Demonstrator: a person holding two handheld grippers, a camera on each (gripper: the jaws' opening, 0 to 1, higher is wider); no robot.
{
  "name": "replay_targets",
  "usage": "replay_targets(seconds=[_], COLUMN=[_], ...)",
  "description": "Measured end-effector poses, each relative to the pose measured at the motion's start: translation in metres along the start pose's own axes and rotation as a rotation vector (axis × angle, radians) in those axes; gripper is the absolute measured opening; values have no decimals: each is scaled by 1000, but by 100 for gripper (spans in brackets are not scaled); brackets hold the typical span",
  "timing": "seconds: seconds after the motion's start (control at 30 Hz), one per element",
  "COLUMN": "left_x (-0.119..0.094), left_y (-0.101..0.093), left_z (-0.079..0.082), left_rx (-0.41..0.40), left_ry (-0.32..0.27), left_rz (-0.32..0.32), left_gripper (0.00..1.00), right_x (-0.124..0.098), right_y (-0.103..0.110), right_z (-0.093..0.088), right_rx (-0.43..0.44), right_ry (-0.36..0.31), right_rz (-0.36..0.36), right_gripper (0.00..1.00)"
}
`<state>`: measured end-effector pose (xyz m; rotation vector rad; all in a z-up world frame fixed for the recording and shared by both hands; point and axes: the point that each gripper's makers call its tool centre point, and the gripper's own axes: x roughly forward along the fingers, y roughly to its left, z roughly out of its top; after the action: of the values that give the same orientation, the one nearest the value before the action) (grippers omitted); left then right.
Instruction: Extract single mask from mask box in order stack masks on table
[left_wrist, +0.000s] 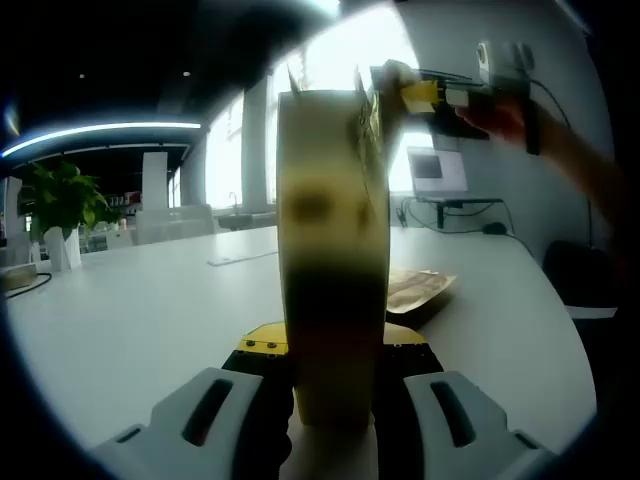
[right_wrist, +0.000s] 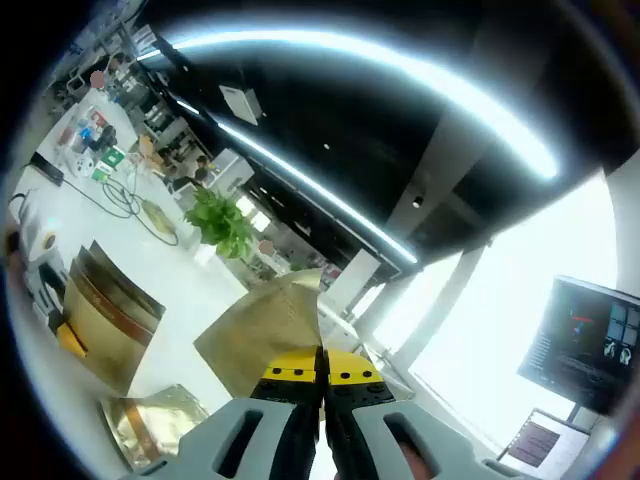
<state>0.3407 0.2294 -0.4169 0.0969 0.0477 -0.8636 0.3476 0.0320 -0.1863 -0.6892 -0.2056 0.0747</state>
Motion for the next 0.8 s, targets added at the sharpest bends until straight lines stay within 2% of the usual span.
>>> replay_targets(seconds=[0.33, 0.43, 0.57, 0.8], left_x=[0, 0, 0, 0], left_y=[0, 0, 0, 1], left_z=[0, -1, -1, -1], left_rx=[2, 3, 3, 5], left_ry=[2, 2, 2, 4], left_rz=[3, 3, 3, 6], left_gripper=[20, 20, 20, 20], right_x=[17, 22, 26, 29], right_y=[11, 17, 33, 62], right_z=[-22, -30, -39, -55], right_rx=[-116, -192, -220, -286], right_ry=[64, 87, 100, 136], right_rz=[-12, -12, -8, 47], right_gripper=[0, 0, 0, 0])
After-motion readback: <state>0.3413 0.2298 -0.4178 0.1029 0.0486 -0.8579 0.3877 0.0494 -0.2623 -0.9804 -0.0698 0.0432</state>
